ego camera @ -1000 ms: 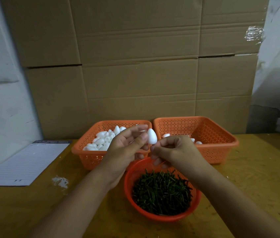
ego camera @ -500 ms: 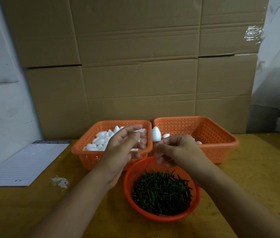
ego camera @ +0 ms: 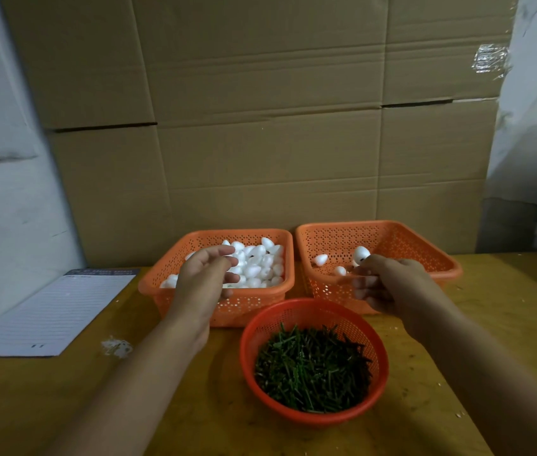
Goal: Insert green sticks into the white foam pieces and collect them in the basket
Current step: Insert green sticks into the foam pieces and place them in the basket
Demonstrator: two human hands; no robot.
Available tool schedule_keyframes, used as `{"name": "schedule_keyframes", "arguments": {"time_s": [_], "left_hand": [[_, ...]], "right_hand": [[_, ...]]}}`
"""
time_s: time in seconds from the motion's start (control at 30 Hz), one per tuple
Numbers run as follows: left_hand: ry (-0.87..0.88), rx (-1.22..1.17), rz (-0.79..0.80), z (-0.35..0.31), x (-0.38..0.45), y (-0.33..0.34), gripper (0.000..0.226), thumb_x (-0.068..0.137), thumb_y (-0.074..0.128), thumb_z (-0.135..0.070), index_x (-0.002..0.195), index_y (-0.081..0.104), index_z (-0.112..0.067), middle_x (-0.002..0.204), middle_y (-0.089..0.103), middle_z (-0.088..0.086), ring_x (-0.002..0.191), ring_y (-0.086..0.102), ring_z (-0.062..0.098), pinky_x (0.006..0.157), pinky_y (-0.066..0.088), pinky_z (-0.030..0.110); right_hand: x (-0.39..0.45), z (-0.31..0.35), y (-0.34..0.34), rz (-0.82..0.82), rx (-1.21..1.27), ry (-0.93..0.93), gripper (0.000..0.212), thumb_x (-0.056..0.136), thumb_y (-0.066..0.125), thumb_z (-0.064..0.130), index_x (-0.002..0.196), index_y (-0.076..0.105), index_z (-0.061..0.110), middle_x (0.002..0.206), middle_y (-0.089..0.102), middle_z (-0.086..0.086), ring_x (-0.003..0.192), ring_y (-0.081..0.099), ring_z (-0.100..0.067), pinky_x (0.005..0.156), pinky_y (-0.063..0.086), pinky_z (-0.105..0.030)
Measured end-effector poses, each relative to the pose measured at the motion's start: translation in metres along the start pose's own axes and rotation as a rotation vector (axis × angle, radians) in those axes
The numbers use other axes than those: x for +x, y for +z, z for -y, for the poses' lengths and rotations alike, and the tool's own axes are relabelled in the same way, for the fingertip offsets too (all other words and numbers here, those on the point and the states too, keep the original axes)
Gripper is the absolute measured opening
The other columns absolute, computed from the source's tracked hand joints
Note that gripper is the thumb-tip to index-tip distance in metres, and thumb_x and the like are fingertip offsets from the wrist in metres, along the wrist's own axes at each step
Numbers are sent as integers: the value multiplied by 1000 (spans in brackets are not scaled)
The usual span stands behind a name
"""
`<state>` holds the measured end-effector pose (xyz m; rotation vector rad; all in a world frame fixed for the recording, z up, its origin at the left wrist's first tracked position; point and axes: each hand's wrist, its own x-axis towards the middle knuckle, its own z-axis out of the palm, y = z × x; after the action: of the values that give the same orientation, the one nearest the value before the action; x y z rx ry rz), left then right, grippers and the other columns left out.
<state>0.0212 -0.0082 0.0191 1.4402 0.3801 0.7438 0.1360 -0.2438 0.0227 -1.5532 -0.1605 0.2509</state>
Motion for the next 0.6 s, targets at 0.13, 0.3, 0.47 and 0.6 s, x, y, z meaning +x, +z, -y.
{"name": "schedule_keyframes", "arguments": {"time_s": [0.13, 0.3, 0.47, 0.6], "left_hand": [[-18, -4, -13, 1, 3, -3, 19, 96, 56, -12, 104, 71, -22, 100, 71, -3, 69, 64, 5, 56, 47, 24], [-32, -15, -7, 1, 3, -4, 19, 96, 56, -11, 104, 70, -21, 103, 70, 0, 73, 63, 10, 56, 47, 24], [-38, -15, -4, -1, 1, -2, 20, 96, 55, -8, 105, 69, -19, 103, 69, 1, 73, 63, 10, 56, 46, 24], [-41, -18, -4, -1, 1, -3, 19, 96, 56, -8, 104, 70, -19, 106, 69, 2, 74, 63, 11, 55, 47, 23]], "right_hand": [[4, -2, -4, -11, -6, 15, 22, 95, 59, 23, 97, 68, 3, 65, 72, -7, 50, 64, -11, 42, 47, -21], [5, -2, -5, -17, -13, 22, 21, 95, 60, 23, 93, 68, 4, 64, 72, -7, 48, 64, -11, 42, 47, -21], [7, -3, -5, -11, -13, 21, 21, 96, 60, 24, 95, 69, 4, 65, 72, -7, 49, 65, -11, 42, 47, -21], [8, -4, -4, -8, 30, -22, 22, 97, 58, 22, 99, 68, 2, 69, 74, -8, 52, 66, -12, 45, 50, -22]]}}
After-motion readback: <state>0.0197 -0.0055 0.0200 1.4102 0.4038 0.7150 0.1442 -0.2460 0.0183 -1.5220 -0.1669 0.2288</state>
